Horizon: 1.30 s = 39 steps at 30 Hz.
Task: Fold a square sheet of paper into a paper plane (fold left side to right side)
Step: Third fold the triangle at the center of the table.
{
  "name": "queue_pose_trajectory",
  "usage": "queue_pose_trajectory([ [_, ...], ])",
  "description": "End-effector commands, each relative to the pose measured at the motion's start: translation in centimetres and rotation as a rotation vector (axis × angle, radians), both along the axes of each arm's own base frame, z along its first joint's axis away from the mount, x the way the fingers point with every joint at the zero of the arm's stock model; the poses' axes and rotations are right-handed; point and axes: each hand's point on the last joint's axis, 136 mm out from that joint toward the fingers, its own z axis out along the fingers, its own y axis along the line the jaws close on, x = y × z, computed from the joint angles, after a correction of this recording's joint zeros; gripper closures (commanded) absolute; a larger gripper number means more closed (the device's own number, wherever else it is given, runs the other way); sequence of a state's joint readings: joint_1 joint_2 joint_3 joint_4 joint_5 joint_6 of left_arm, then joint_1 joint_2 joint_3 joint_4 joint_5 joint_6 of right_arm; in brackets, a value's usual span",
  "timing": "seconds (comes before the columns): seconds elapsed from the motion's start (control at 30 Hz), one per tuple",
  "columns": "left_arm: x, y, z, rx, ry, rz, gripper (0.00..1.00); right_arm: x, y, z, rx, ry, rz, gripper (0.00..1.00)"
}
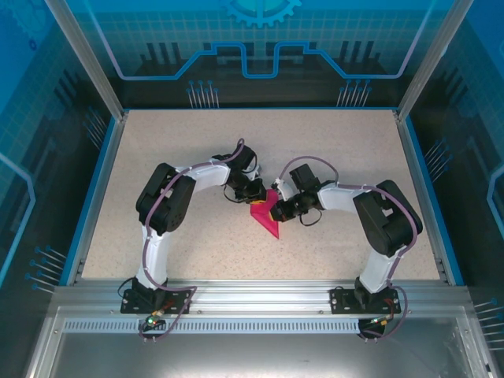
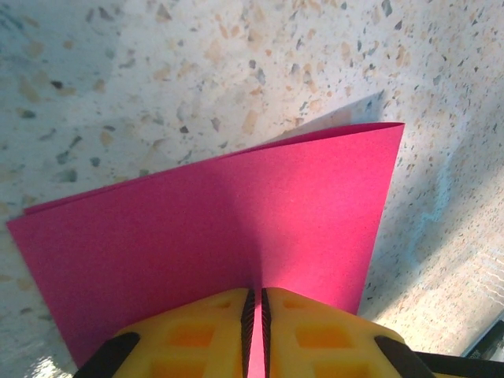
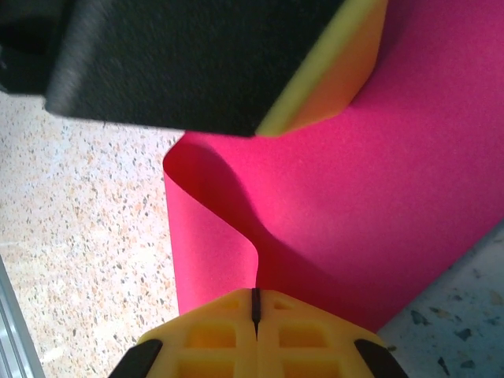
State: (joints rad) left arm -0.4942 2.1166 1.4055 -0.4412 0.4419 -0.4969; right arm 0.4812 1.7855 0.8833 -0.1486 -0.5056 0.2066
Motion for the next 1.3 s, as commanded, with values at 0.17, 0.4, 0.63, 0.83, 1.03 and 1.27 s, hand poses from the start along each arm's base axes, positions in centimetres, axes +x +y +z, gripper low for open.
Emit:
queue_pose_trajectory([
  [0.17,-1.5,0.7,-2.6,0.076,0.063,-0.011,0.84,-0.7,-1.3,-1.3,-0.025,0.057,-0.033,1.0],
  [0.4,-1.4,0.7,-2.5,0.075,0.062,-0.011,0.84,-0.7,-1.4,-1.4,-0.03,0.058,-0.036,1.0],
  [0.63,-1.4,0.7,-2.7,0.076,0.063,-0.012,0.84,-0.3,-1.1,-0.8,-0.019,0.038,-0.031,1.0],
  [0.83,-1.5,0.7,-2.6,0.077,0.064,-0.013,0.85,-0.1,-1.1,-0.6,-0.019,0.037,-0.032,1.0],
  [1.03,-1.5,0.7,-2.6,0.077,0.064,-0.013,0.85,0.1,-1.0,-0.2,-0.014,0.023,-0.036,1.0],
  [1.27,-1.5,0.8,-2.7,0.079,0.065,-0.013,0.86,0.9,-0.5,0.6,-0.001,0.01,-0.031,1.0],
])
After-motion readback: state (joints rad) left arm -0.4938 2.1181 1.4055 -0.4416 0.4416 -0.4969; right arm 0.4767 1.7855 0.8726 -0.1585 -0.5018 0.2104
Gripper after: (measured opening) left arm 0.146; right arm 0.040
